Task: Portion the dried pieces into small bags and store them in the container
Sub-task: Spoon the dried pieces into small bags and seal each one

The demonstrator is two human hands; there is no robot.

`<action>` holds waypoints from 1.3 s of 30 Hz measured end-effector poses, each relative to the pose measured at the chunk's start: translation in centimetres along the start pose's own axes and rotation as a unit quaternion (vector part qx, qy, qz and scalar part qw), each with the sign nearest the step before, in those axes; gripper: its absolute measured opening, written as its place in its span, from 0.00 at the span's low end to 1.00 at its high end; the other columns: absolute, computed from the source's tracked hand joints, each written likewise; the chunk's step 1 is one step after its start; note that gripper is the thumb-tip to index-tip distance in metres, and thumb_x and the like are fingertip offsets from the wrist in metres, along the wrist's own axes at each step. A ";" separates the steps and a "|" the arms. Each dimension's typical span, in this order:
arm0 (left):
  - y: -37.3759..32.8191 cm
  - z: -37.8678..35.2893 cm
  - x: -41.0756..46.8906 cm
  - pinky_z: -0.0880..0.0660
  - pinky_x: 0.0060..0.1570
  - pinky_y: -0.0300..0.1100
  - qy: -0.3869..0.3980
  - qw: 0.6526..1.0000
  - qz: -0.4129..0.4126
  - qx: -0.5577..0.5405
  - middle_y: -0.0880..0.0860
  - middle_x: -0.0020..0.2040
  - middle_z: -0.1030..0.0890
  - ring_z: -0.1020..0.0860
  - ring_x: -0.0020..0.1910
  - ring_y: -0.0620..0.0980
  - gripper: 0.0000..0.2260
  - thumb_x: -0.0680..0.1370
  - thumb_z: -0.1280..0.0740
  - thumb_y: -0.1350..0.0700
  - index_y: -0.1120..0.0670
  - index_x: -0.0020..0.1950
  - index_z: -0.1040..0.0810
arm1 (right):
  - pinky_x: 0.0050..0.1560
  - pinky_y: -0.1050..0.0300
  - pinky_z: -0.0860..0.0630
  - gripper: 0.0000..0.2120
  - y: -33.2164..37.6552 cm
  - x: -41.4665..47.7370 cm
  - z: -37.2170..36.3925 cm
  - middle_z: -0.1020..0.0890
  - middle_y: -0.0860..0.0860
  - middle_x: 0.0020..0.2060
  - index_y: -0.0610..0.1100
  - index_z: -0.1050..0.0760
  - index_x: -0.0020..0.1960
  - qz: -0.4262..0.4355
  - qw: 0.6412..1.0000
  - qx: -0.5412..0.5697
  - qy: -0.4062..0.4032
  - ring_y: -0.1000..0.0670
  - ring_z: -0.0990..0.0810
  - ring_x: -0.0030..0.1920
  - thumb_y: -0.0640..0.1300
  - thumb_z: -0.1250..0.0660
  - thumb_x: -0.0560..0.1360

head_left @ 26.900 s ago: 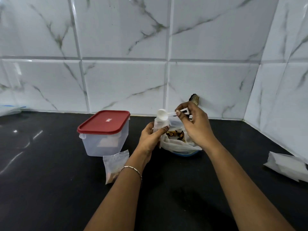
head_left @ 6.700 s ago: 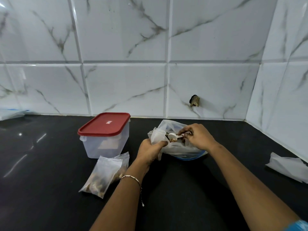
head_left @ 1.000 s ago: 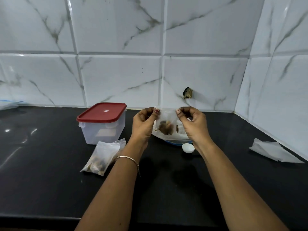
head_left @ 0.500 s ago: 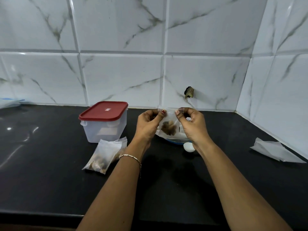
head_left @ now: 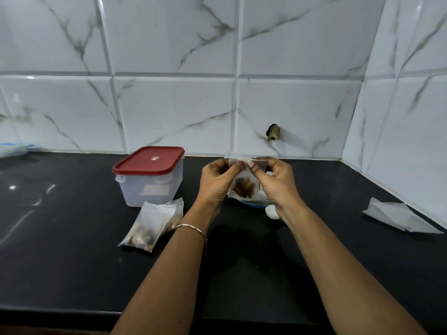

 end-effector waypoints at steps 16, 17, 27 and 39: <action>-0.1 -0.3 -0.4 0.21 0.50 0.47 0.000 1.000 -0.011 0.021 0.56 0.42 0.17 0.18 0.44 0.52 0.03 0.77 0.30 0.60 0.58 0.46 0.18 | 0.38 0.69 0.27 0.05 -0.4 0.0 -0.4 0.17 0.54 0.39 0.43 0.19 0.47 0.003 0.999 -0.045 0.003 0.63 0.21 0.37 0.44 0.28 0.74; -0.1 -0.3 -0.4 0.20 0.50 0.46 -0.005 1.000 -0.012 0.021 0.56 0.42 0.16 0.18 0.44 0.51 0.03 0.77 0.30 0.60 0.59 0.46 0.18 | 0.39 0.62 0.25 0.06 -0.5 0.2 -0.3 0.16 0.52 0.39 0.44 0.18 0.46 0.001 0.999 -0.049 -0.010 0.59 0.21 0.36 0.46 0.26 0.72; 0.0 -0.1 0.1 0.22 0.39 0.35 -0.068 0.997 -0.041 0.015 0.51 0.37 0.17 0.19 0.37 0.42 0.02 0.77 0.31 0.62 0.58 0.44 0.19 | 0.32 0.74 0.28 0.06 -0.2 0.6 0.8 0.16 0.46 0.45 0.40 0.18 0.48 0.012 0.998 -0.033 -0.044 0.56 0.19 0.42 0.43 0.29 0.75; -0.1 1.4 -0.1 0.21 0.34 0.49 -0.107 0.993 -0.003 -0.052 0.56 0.33 0.20 0.21 0.29 0.54 0.05 0.76 0.29 0.59 0.60 0.44 0.22 | 0.42 0.71 0.25 0.10 -0.3 1.0 1.9 0.16 0.53 0.44 0.43 0.19 0.51 -0.046 0.998 0.044 0.006 0.62 0.18 0.43 0.43 0.26 0.71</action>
Point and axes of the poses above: each hand's wrist, its own x-axis towards the middle knuckle, its own z-axis out of the back of the hand, y = z × x, the point moved 4 cm from there along x, towards the middle knuckle
